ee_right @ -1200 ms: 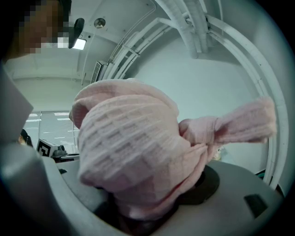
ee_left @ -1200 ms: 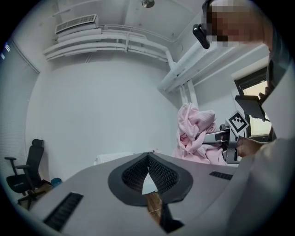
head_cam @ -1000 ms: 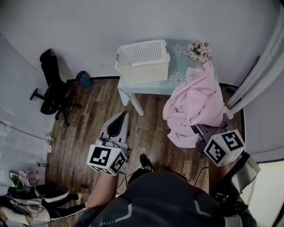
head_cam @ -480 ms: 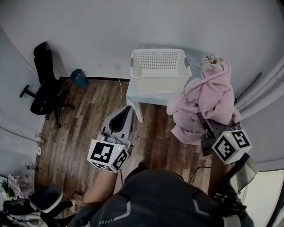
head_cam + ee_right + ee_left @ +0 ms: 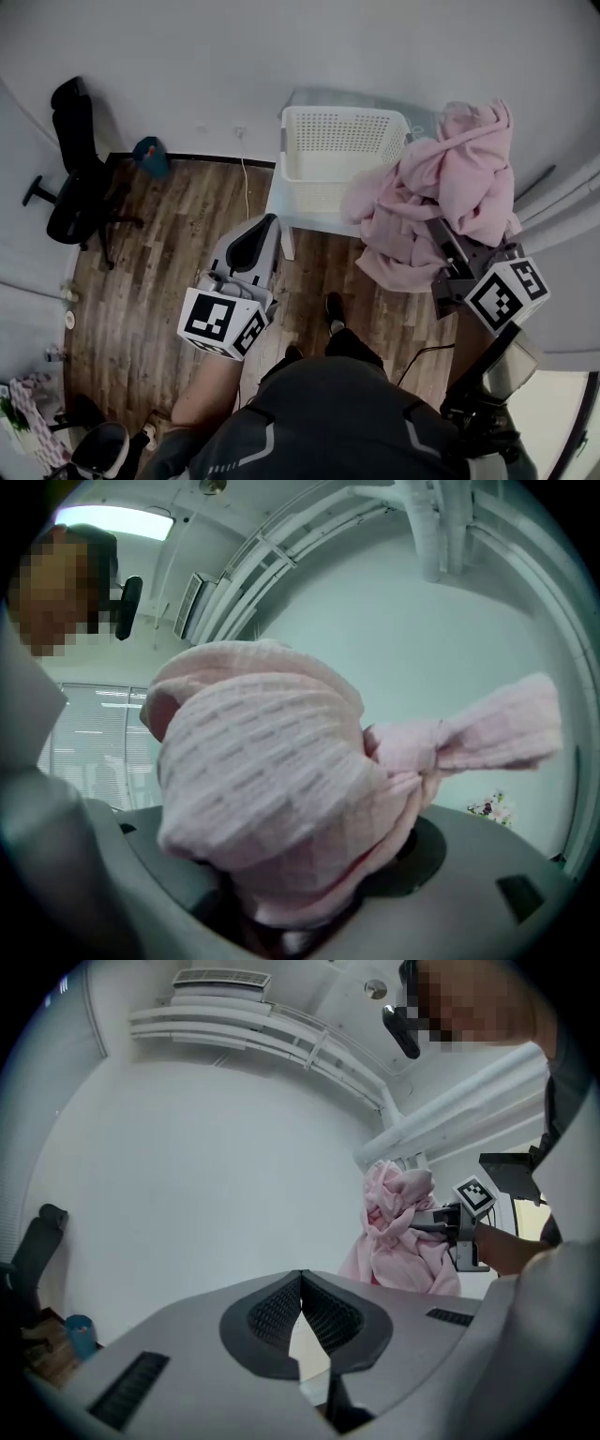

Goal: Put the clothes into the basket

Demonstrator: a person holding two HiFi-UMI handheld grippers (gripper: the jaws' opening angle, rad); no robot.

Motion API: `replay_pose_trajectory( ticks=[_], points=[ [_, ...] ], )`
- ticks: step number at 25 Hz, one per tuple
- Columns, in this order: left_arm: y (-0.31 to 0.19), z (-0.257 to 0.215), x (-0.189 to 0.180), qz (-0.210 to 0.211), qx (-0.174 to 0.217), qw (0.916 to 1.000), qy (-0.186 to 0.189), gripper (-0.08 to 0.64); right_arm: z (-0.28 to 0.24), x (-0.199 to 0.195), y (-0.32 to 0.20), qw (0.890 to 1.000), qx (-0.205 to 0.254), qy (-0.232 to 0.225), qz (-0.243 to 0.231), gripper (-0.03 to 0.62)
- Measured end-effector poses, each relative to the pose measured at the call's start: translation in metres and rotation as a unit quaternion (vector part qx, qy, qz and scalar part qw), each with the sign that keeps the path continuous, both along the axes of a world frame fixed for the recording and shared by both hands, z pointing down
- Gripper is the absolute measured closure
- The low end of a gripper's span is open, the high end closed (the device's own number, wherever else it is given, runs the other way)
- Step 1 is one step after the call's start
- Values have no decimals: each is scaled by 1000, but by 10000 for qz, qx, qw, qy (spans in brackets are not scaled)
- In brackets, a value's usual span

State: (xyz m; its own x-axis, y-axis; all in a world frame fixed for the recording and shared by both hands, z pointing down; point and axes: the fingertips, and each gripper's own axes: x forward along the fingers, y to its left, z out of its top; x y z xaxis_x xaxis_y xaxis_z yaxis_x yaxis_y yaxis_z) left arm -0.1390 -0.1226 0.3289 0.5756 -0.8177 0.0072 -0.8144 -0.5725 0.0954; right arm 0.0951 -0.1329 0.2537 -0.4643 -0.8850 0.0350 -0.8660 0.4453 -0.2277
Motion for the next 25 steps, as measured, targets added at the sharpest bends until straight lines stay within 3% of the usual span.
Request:
replay_pose_trajectory(
  ticks=[6,11,13,25],
  points=[
    [-4,-6,2,-105,238,9996,-139,549,-4,-2,-3,9993,273,-77,-248,207],
    [-133,-26,41,-475,142,9987,-143,549,-25,34,-140,9966,262,-56,-779,207],
    [-163,-28,55,-557,86,9982,-191,549,-32,47,-174,9950,280,-49,-955,207],
    [-192,-33,61,-1019,-23,9937,-470,549,-29,54,-229,9864,317,68,-1611,207]
  ],
)
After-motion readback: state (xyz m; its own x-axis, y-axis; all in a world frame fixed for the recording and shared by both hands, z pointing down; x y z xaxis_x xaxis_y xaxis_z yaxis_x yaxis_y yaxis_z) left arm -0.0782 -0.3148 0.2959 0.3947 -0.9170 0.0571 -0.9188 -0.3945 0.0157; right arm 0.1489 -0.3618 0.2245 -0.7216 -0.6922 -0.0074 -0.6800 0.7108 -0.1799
